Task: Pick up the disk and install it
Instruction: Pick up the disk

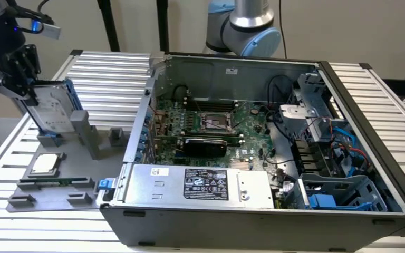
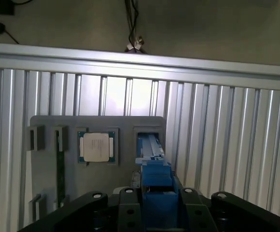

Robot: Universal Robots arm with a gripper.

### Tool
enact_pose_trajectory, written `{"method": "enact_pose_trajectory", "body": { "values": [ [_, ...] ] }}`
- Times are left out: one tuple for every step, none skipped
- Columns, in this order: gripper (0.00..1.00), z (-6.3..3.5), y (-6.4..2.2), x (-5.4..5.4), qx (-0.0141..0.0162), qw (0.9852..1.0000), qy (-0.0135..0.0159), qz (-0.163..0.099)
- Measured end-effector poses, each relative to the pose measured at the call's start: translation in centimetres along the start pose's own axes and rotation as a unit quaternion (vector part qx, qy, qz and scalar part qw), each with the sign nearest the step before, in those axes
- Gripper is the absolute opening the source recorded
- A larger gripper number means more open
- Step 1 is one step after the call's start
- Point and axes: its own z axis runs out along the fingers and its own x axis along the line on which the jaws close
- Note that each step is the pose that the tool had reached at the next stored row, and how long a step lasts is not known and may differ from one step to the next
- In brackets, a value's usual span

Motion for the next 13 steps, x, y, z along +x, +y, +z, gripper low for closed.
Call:
{"method": "enact_pose_trajectory", "body": {
  "values": [
    [0.0, -0.44, 0.0, 0.0, 0.0001, 1.0, 0.0, 0.0],
    [0.0, -0.91, 0.01, 0.0, 0.0001, 1.0, 0.0, 0.0],
    [0.0, -1.36, 0.01, 0.0, 0.0, 1.0, 0.0, 0.0],
    [0.0, -1.85, 0.01, 0.0, 0.0001, 1.0, -0.0001, 0.0],
    [0.0, -2.3, 0.01, 0.0, 0.0, 1.0, 0.0, 0.0],
    [0.0, -2.75, 0.02, 0.0, 0.0, 1.0, 0.0, 0.0],
    [0.0, -3.17, 0.01, 0.0, 0.0001, 1.0, 0.0, 0.0],
    [0.0, -3.6, 0.01, 0.0, 0.0, 1.0, 0.0, 0.0],
    [0.0, -3.98, -0.01, 0.0, 0.0, 1.0, 0.0, 0.0],
    [0.0, -4.36, -0.03, 0.0, 0.0001, 1.0, -0.0001, 0.0],
    [0.0, -4.74, -0.08, 0.0, 0.0001, 1.0, -0.0001, 0.0],
    [0.0, -5.12, -0.16, 0.0, 0.0, 1.0, -0.0001, 0.0],
    [0.0, -5.5, -0.29, 0.0, 0.0, 1.0, -0.0001, 0.0]
  ]
}}
